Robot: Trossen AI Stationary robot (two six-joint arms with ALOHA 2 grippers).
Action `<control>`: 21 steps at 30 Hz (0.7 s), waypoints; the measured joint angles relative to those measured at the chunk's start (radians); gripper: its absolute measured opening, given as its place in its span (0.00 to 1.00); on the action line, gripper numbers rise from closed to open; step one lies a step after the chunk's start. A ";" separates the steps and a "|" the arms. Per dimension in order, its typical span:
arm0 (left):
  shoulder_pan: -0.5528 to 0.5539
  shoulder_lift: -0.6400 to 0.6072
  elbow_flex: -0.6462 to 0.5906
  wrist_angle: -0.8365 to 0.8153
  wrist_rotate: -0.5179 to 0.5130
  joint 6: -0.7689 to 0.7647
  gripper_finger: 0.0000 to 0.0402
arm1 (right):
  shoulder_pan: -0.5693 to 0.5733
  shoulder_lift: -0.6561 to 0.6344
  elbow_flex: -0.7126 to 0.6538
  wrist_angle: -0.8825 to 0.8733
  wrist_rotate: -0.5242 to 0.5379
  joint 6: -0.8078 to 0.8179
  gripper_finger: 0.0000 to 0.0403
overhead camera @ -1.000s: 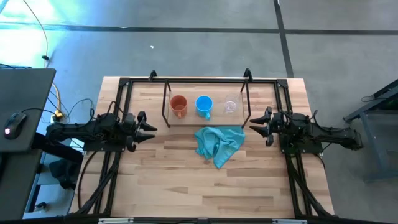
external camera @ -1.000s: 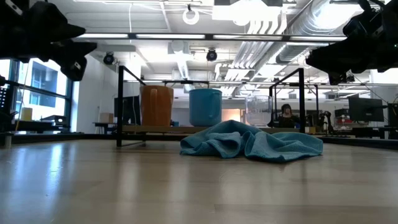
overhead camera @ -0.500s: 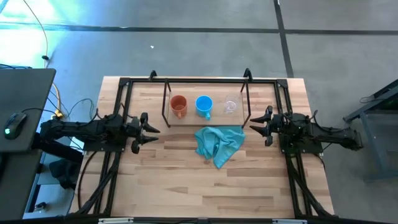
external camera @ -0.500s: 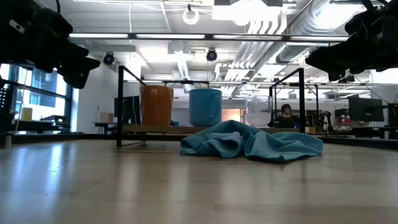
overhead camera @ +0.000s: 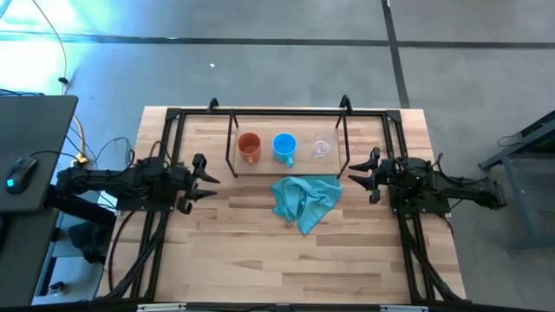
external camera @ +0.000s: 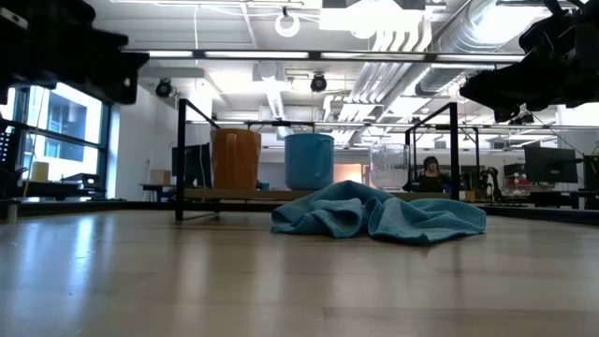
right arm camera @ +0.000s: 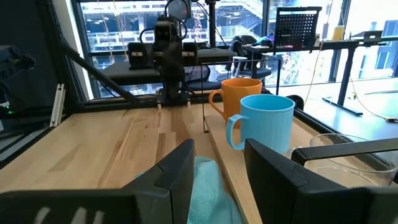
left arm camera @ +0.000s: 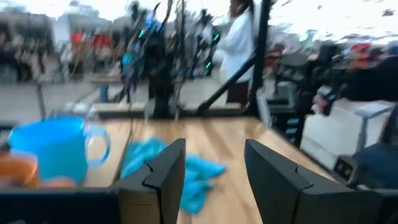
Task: Stack small to large cups/mugs on shelf
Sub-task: Return to Home Position
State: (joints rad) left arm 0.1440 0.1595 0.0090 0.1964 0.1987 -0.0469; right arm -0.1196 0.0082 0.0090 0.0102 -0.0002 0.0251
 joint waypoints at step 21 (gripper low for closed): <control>0.000 -0.154 0.007 0.048 -0.251 0.100 0.38 | 0.000 -0.001 0.000 0.000 0.001 0.000 0.33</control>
State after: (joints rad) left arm 0.1439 0.0058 0.0158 0.2446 -0.0519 0.0534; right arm -0.1200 0.0072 0.0090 0.0105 0.0006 0.0254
